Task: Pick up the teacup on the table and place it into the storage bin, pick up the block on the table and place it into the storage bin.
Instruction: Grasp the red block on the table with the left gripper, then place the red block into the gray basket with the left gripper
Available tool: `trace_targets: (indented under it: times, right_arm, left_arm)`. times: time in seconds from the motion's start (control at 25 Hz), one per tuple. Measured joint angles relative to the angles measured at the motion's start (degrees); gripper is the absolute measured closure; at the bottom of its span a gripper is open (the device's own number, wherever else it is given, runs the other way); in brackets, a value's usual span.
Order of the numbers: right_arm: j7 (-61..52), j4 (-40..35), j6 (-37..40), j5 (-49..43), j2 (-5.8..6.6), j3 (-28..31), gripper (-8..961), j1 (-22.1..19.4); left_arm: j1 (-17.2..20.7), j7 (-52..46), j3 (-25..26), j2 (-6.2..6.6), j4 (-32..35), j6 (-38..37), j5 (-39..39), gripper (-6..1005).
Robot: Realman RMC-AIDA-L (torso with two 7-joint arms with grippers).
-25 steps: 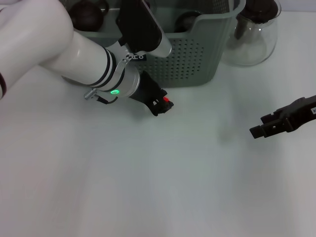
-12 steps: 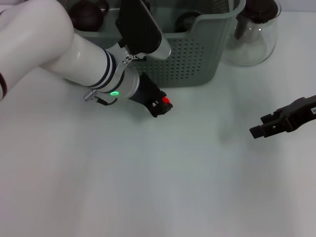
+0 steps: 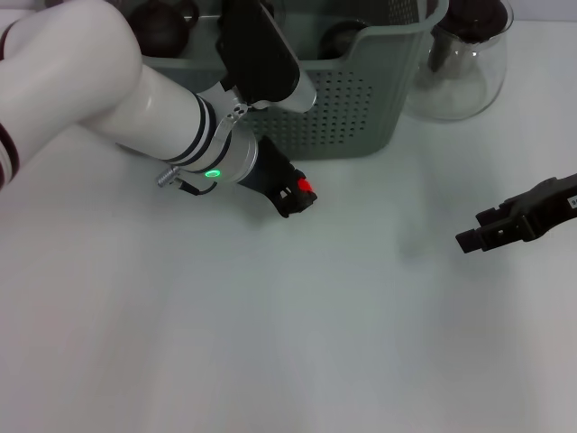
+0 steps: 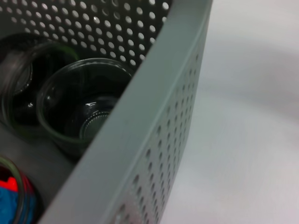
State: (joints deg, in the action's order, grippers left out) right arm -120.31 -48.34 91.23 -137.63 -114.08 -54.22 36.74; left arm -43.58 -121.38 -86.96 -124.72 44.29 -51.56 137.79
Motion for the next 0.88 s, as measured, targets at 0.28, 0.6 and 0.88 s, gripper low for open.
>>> trace_targets:
  times: [0.28,0.6,0.88]
  right_arm:
    - [0.0,0.0,0.0,0.0,0.00,0.0,296,0.0]
    - [0.0,0.0,-0.1,0.0,0.00,0.0,296,0.0]
    - [-0.1,0.0,0.0,0.0,0.06,0.0,296,-0.3]
  left_arm:
    - [-0.1,-0.9,0.0,0.00,0.0,0.1,0.2,717]
    - [0.4,-2.9,0.4,0.32,2.7,-3.8,0.1,781]
    - [8.2,-2.8,14.1,0.24,24.2,-30.0,-9.5,804]
